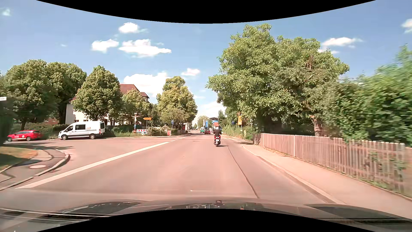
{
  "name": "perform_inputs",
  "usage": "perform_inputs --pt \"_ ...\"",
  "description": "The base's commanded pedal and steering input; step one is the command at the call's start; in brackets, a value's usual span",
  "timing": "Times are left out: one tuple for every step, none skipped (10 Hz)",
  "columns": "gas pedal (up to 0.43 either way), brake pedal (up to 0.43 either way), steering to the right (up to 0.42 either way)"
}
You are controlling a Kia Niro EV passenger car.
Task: Follow the waypoints while adhering to traffic rules and regulations
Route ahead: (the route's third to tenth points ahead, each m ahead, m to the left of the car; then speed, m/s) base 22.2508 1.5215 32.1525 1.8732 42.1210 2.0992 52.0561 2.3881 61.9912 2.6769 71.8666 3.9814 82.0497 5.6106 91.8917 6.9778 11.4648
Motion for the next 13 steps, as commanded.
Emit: perform_inputs --pt "0.157 0.012 -0.008" --pt "0.157 0.006 -0.009" --pt "0.138 0.012 -0.011" --pt "0.138 0.012 -0.011" --pt "0.138 0.012 -0.011" --pt "0.138 0.012 -0.011" --pt "0.138 0.012 -0.011" --pt "0.138 0.006 -0.011" --pt "0.138 0.012 -0.008" --pt "0.138 0.012 -0.005" --pt "0.138 0.012 -0.005" --pt "0.138 0.012 -0.005" --pt "0.138 0.012 -0.004"
